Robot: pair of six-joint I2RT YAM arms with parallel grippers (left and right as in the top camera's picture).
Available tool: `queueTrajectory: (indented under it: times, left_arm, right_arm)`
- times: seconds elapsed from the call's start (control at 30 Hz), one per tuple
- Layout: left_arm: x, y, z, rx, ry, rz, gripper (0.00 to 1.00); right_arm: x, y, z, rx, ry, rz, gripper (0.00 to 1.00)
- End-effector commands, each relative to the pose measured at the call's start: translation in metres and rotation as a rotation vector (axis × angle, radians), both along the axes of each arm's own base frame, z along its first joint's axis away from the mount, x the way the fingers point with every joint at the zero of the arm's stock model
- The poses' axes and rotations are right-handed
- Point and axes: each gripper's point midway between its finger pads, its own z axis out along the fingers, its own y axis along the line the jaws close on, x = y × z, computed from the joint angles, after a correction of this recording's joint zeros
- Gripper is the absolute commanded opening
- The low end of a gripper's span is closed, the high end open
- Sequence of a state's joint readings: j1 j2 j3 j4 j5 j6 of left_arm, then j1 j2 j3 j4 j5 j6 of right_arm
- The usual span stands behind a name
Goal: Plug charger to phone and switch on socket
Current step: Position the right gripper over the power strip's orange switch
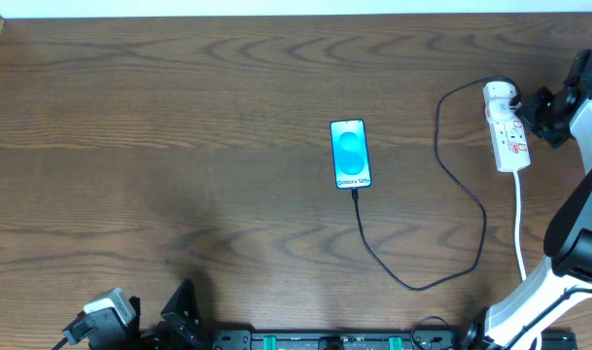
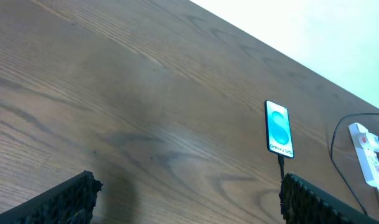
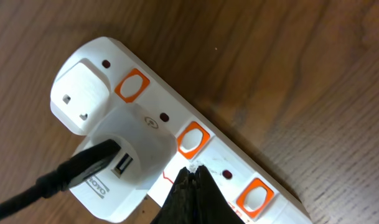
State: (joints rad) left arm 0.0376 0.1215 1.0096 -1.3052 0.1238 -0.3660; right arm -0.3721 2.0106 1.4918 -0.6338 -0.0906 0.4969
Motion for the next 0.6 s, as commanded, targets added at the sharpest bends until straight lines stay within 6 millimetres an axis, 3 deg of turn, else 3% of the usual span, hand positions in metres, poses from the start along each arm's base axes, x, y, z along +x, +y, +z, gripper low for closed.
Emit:
queueTrajectory:
  times: [0.0, 0.57]
  left_arm:
    - [-0.0008, 0.0023, -0.0011, 0.005, -0.005, 0.015, 0.93]
    - [-0.0007, 0.0023, -0.0010, 0.005, -0.005, 0.014, 0.93]
  right_arm:
    - [0.0066, -0.0046, -0.0014, 0.007, -0.015, -0.017, 0.01]
    - [0.0081, -0.0050, -0.0070, 0.008, -0.012, -0.017, 0.01]
